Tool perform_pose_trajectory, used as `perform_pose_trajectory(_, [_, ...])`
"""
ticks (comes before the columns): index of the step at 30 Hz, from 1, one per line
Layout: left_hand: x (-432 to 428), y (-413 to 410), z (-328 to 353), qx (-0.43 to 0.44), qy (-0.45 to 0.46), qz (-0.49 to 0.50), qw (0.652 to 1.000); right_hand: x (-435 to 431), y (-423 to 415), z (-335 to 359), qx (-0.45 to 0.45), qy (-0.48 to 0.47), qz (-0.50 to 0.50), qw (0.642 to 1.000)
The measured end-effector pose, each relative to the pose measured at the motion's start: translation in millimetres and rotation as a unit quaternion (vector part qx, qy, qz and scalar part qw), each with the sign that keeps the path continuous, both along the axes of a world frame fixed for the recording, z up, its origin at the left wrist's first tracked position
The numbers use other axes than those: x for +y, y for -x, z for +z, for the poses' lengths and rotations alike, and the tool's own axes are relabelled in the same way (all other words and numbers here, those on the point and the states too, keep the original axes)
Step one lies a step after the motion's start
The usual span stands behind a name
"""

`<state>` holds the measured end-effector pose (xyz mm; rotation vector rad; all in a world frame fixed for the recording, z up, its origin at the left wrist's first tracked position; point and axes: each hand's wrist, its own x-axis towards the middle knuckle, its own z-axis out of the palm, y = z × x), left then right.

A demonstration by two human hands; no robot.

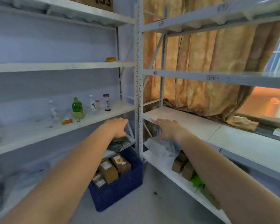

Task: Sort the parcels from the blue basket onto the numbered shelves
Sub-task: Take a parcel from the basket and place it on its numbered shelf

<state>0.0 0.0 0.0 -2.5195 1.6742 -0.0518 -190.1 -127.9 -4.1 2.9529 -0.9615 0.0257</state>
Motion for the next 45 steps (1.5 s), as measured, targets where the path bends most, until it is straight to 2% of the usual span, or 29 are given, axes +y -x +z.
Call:
perform_pose_trajectory(5, [18,-65,-52,0.075,-0.093,0.039,0.992,7,-73,-57,0.050,-0.056,0.022,0.997])
perform_pose_trajectory(9, [37,-135,-81,0.066,-0.122,0.085,0.987,10,-146,-94,0.085,-0.080,0.030,0.993])
perform_pose_trajectory(13, [41,-192,-101,0.054,-0.126,0.093,0.986,15,-214,-113,0.061,-0.138,0.038,0.988])
perform_pose_trajectory(20, [9,-250,-154,0.085,-0.134,0.067,0.985,2,-294,-155,0.114,-0.157,0.040,0.980])
perform_pose_trajectory(26, [-41,-303,-197,0.098,-0.123,0.068,0.985,-42,-366,-183,0.128,-0.182,0.031,0.974])
perform_pose_trajectory(32, [-108,-363,-248,0.104,-0.100,0.099,0.985,-104,-441,-244,0.130,-0.209,0.047,0.968])
perform_pose_trajectory(35, [-142,-392,-292,0.163,-0.135,0.144,0.967,-146,-471,-280,0.148,-0.234,0.048,0.960])
perform_pose_trajectory(38, [-168,-411,-346,0.252,-0.168,0.207,0.930,-181,-498,-326,0.181,-0.251,0.039,0.950])
perform_pose_trajectory(41, [-182,-428,-413,0.317,-0.194,0.217,0.903,-205,-527,-388,0.193,-0.282,0.006,0.940])
perform_pose_trajectory(45, [-189,-449,-508,0.402,-0.179,0.306,0.844,-219,-561,-479,0.188,-0.334,-0.016,0.924])
